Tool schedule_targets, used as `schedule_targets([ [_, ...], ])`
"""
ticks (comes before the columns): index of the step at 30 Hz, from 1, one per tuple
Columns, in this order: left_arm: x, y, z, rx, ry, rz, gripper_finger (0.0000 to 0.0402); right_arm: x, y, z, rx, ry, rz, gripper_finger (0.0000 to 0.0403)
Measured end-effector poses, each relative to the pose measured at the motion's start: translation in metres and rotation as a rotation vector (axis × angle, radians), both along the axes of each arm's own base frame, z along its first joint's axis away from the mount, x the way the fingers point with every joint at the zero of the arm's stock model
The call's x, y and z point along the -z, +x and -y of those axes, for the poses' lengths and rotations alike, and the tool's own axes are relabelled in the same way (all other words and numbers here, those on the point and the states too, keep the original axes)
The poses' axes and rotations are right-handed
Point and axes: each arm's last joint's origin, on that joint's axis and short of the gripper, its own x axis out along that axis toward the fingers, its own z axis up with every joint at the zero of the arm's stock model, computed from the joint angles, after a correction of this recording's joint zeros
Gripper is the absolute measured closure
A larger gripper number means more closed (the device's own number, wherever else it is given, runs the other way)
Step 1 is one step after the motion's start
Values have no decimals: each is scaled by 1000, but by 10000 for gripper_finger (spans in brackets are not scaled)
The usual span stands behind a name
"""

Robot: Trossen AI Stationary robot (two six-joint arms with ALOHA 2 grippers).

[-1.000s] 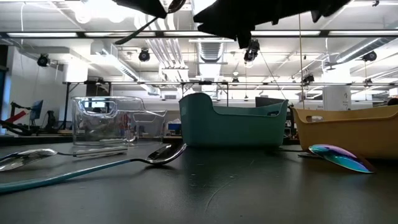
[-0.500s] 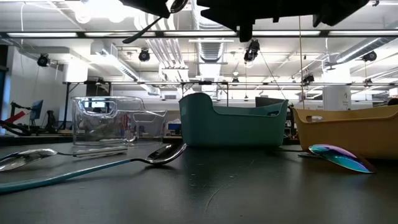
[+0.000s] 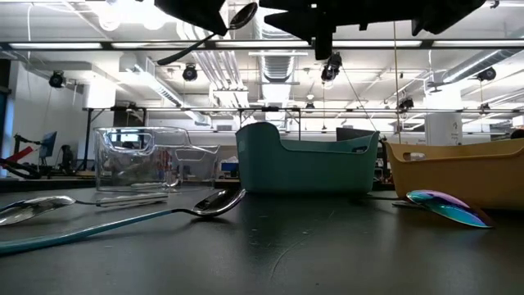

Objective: Sort silverware by color (type)
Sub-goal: Put the black spoon into the yellow bin

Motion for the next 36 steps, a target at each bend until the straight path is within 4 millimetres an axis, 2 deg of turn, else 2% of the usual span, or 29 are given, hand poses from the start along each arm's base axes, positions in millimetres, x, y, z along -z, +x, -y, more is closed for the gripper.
schedule_targets([
  [4,6,4,1,-5,39,-31,401,0,0,2,4,35,10,257],
  [9,13,11,3,3,97,-91,401,0,0,3,6,-36,-7,257],
  [26,10,38,16,15,148,-138,401,3,1,1,-62,-175,-62,262],
  [29,10,40,17,13,149,-137,401,3,1,1,-68,-174,-57,286],
  [35,10,40,17,13,150,-135,401,3,1,1,-63,-174,-57,378],
  [36,9,40,17,12,147,-130,401,3,1,1,-62,-175,-58,383],
])
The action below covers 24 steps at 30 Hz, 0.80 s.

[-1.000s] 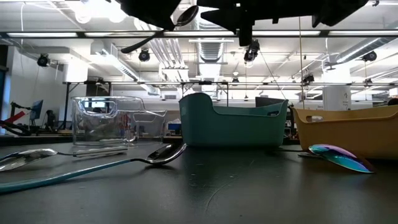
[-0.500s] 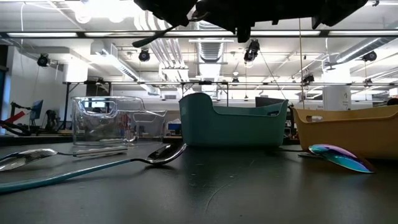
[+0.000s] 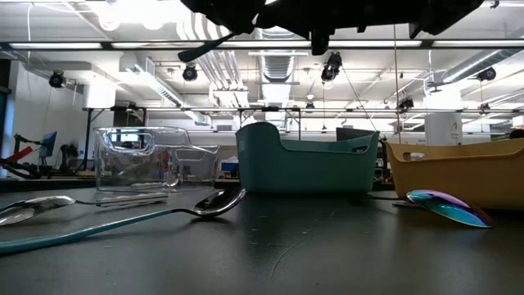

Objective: Sort silverware by color (type)
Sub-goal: Put the black spoon into the yellow bin

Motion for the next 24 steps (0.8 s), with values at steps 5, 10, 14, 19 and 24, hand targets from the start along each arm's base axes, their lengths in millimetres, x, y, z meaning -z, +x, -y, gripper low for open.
schedule_targets([
  [5,0,0,0,1,-3,-1,378,0,0,0,-1,2,-5,386],
  [10,-1,0,0,19,-30,-17,334,2,0,0,-5,1,-24,387],
  [14,0,-3,-1,35,-41,-67,299,2,-3,0,-4,-2,-58,388],
  [19,-5,-14,-3,43,-7,-148,273,-3,-6,2,13,5,-172,388],
  [24,-19,-29,-10,36,15,-182,274,-8,-5,1,12,-15,-355,389],
])
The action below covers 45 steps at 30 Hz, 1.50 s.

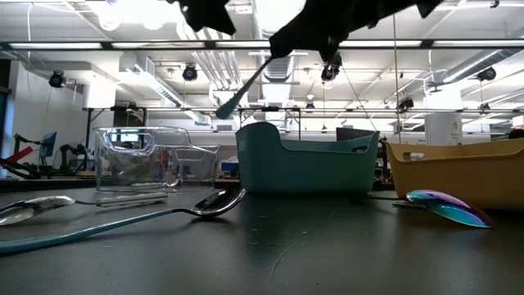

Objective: Sort silverware by color (type)
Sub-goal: Put the black spoon into the yellow bin

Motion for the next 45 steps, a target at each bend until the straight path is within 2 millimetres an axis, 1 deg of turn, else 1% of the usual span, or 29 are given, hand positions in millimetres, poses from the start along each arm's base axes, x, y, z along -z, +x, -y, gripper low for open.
schedule_targets([
  [5,-14,-22,-9,12,-14,-7,292,-9,4,0,10,-17,-126,389],
  [8,-20,-37,-15,57,-86,-53,310,-14,4,0,11,-18,-177,389],
  [10,-25,-48,-19,108,-157,-79,322,-21,5,0,16,-6,-172,389],
  [13,-29,-63,-26,216,-269,-66,337,-27,5,0,18,-5,-200,389],
  [16,-28,-74,-28,385,-389,4,349,-30,7,-2,14,-9,-221,389],
  [18,-25,-78,-29,514,-444,75,354,-32,8,-4,3,-19,-231,389],
  [21,-13,-83,-30,649,-450,183,356,-30,10,-9,-21,-42,-269,390],
  [24,2,-84,-31,722,-435,280,357,-30,11,-15,-41,-58,-322,390],
  [28,21,-81,-36,764,-460,407,357,-31,13,-23,-62,-66,-361,390],
  [31,30,-74,-39,766,-489,483,357,-35,16,-28,-71,-71,-375,390],
  [34,38,-66,-42,740,-511,506,349,-40,22,-32,-69,-85,-386,390],
  [38,48,-54,-45,729,-560,503,319,-43,29,-37,-88,-115,-429,390],
  [45,63,-34,-45,682,-615,501,239,-50,38,-45,-79,-188,-508,390],
])
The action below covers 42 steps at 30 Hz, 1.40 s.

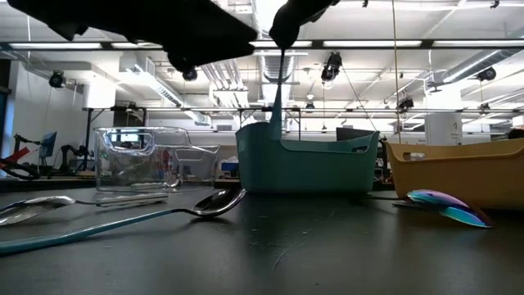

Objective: Sort silverware by color (type)
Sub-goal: Put the black spoon into the yellow bin

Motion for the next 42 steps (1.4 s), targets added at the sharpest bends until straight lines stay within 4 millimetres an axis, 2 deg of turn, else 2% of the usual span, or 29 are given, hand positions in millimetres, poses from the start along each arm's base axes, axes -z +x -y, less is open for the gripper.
schedule_targets([
  [7,11,22,4,-12,8,-21,194,-5,1,-3,-20,-13,-2,390],
  [13,19,39,3,-30,5,-38,191,-7,-3,-3,-21,-14,-12,390],
  [20,23,45,0,-57,-14,-42,199,-7,-3,-7,-36,-18,-11,390],
  [25,26,46,-1,-60,-16,-50,245,-7,-3,-7,-29,-40,-8,390],
  [32,26,47,-1,-61,-17,-52,380,-7,-3,-7,-31,-41,-8,390],
  [33,26,47,-1,-62,-18,-51,390,-7,-3,-7,-31,-41,-8,389],
  [36,25,48,-1,-62,-16,-42,395,-7,-3,-7,-29,-39,-7,375],
  [42,19,48,-1,-58,-7,13,401,-7,-3,-7,3,-7,3,319],
])
